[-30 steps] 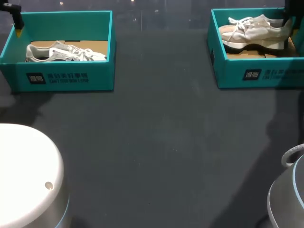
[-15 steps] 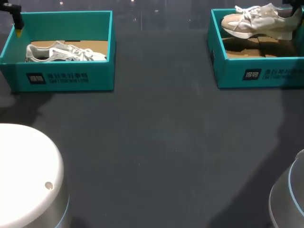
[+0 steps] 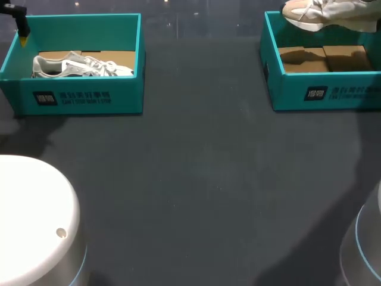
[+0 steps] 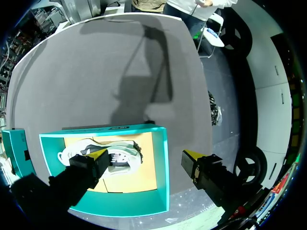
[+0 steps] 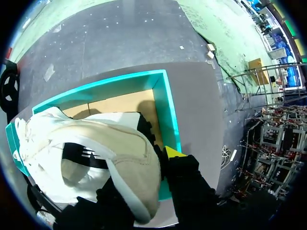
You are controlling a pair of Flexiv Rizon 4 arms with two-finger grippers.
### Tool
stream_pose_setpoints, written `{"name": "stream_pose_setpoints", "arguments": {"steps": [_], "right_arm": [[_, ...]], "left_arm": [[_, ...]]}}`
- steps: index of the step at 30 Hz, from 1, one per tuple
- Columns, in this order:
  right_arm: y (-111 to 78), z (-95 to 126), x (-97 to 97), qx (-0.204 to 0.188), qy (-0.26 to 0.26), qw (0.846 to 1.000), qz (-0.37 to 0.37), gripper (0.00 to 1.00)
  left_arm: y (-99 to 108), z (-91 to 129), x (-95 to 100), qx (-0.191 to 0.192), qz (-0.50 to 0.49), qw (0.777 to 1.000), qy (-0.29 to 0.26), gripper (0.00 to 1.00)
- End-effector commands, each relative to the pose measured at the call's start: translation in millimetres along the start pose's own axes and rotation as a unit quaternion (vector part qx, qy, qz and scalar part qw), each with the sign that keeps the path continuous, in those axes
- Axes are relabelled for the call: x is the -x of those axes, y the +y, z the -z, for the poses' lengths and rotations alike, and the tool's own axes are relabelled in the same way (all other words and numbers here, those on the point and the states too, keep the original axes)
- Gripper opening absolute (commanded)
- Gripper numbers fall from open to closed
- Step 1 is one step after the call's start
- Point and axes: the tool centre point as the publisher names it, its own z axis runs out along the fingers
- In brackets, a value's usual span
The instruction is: Take the shoe out of the shoebox, open the shoe tongue, remove and reinsert the insole, then place the shoe into the shoebox
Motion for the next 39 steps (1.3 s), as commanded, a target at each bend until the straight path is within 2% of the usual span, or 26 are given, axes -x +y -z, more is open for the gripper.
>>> {"name": "stream_pose_setpoints", "arguments": {"steps": [1,2,16,21,24,27,34,36,39], "right_arm": [[-10.9,38.9,1.3,0.009,-0.009,1.000,-0.004,0.00],[-15.5,39.0,0.4,0.023,-0.022,0.999,-0.011,0.00],[-15.5,39.0,0.4,0.023,-0.022,0.999,-0.011,0.00],[-18.3,76.1,14.1,0.056,-0.061,0.997,-0.013,0.00],[-30.8,93.3,14.7,0.066,-0.074,0.995,-0.012,0.00],[-51.8,102.9,10.7,0.074,-0.075,0.994,-0.013,0.00],[-107.4,108.1,-7.9,0.074,-0.058,0.995,-0.021,0.00],[-116.6,108.0,-11.9,0.067,-0.049,0.996,-0.019,0.00],[-116.6,108.0,-11.9,0.067,-0.049,0.996,-0.019,0.00]], "left_arm": [[-1.4,0.3,-0.4,0.001,0.000,1.000,0.001,1.00],[-1.4,0.3,-0.4,0.001,0.000,1.000,0.001,1.00],[-1.4,0.3,-0.4,0.001,0.000,1.000,0.001,1.00],[-1.4,0.3,-0.4,0.001,0.000,1.000,0.001,1.00],[-1.4,0.3,-0.4,0.001,0.000,1.000,0.001,1.00],[-1.4,0.3,-0.4,0.001,0.000,1.000,0.001,1.00],[-1.4,0.3,-0.4,0.001,0.000,1.000,0.001,1.00],[-1.4,0.3,-0.4,0.001,0.000,1.000,0.001,1.00],[-1.4,0.3,-0.4,0.001,0.000,1.000,0.001,1.00]]}}
